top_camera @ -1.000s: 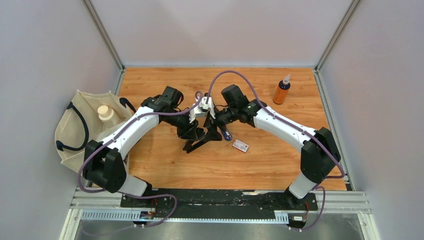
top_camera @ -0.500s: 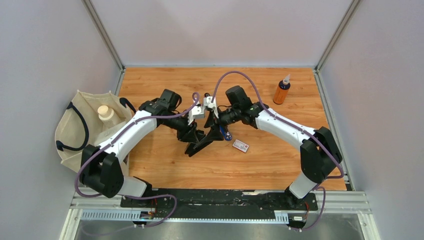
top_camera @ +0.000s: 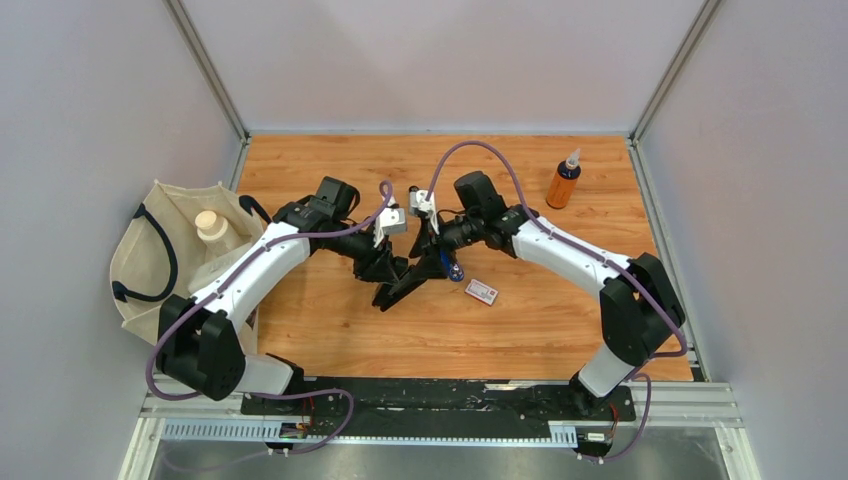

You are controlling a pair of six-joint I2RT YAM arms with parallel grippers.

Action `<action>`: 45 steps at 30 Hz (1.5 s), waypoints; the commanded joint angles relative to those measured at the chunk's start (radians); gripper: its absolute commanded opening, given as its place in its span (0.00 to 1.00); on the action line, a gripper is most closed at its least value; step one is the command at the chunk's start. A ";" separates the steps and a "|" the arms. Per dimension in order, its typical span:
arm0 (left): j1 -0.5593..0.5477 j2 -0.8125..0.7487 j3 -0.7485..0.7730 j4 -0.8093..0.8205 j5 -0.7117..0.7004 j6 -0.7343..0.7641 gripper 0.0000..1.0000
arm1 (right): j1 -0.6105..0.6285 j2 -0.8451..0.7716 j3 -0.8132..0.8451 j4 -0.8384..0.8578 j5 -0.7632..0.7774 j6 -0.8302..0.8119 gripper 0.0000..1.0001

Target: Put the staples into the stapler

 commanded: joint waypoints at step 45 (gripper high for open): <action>0.479 -0.249 -0.299 1.670 0.089 -1.322 0.00 | -0.057 0.009 -0.170 0.467 -0.184 0.398 0.00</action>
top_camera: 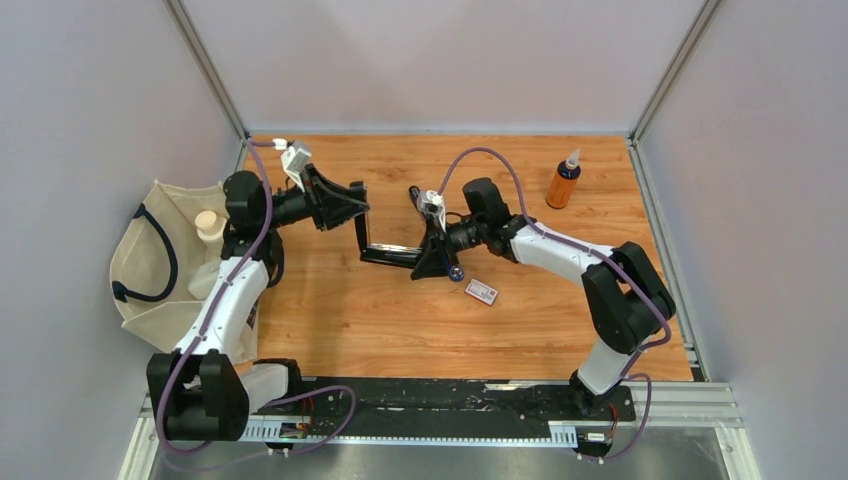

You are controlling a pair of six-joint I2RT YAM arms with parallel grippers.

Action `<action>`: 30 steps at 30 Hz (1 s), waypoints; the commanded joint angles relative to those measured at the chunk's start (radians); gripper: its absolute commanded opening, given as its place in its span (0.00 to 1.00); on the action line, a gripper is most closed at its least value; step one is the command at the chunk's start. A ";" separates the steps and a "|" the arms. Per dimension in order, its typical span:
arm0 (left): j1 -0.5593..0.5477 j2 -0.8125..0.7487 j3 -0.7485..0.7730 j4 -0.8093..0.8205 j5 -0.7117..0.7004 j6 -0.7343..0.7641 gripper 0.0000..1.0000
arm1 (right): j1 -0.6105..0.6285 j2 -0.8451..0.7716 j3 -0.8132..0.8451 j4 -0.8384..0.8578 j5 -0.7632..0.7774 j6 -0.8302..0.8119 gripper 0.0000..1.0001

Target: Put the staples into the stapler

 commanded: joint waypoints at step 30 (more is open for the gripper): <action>0.269 0.117 -0.181 1.122 -0.595 -0.851 0.00 | 0.063 -0.243 -0.262 0.606 0.322 0.541 0.26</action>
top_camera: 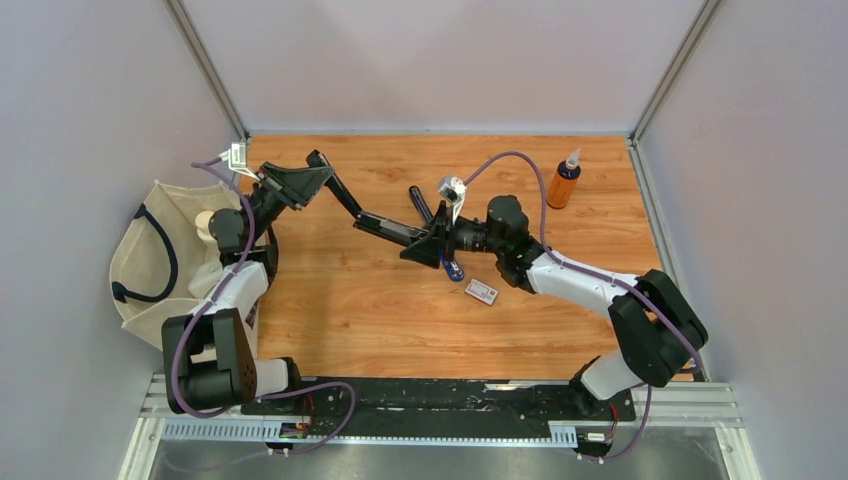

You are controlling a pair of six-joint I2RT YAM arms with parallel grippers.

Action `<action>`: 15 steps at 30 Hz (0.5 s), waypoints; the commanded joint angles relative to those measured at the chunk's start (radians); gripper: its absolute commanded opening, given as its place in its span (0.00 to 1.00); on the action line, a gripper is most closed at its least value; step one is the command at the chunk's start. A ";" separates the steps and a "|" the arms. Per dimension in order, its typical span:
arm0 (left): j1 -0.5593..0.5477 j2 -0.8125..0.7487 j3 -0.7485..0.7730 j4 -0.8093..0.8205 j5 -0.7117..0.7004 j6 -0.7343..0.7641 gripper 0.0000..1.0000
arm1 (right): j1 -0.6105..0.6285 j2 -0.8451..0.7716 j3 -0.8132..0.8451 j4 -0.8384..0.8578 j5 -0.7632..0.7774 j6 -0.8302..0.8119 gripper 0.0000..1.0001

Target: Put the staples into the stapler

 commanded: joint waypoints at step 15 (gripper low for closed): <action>0.094 -0.024 0.064 0.162 -0.138 0.091 0.00 | 0.024 -0.072 0.140 -0.281 -0.178 -0.186 0.68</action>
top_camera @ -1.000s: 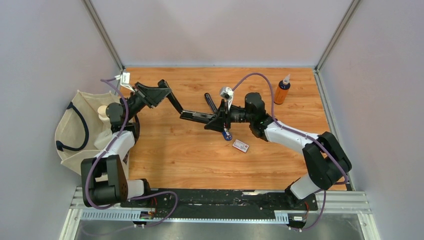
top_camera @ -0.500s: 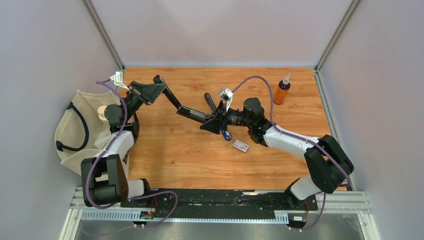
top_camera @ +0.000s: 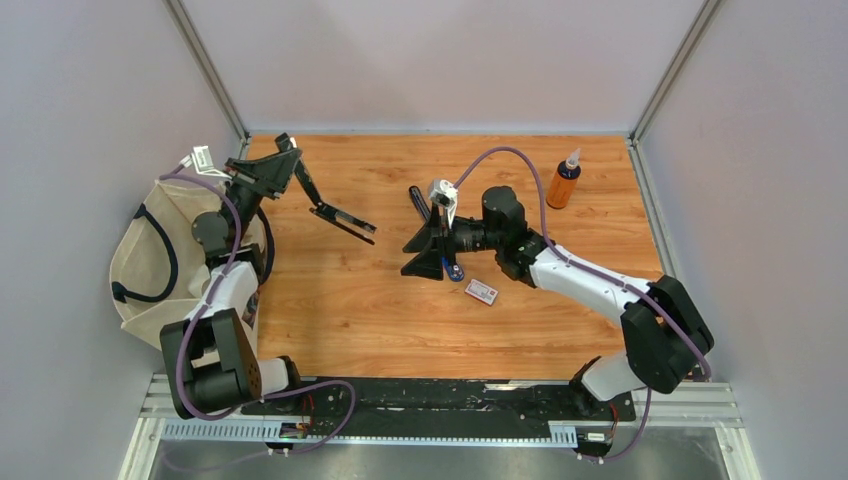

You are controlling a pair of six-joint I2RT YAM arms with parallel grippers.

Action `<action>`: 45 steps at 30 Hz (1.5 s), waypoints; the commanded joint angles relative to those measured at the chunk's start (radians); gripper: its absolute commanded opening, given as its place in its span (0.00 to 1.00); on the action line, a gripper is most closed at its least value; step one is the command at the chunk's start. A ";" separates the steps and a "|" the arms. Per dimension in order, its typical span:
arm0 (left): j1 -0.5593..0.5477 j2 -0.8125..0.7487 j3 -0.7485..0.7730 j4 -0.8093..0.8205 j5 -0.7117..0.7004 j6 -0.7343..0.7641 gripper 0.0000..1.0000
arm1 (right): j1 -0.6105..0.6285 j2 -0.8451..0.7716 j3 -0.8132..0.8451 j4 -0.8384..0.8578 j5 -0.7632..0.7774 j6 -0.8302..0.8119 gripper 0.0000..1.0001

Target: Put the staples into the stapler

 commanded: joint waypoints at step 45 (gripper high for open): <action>-0.457 -0.040 0.014 0.135 0.237 0.015 0.00 | 0.062 0.123 0.041 0.350 -0.004 0.156 0.57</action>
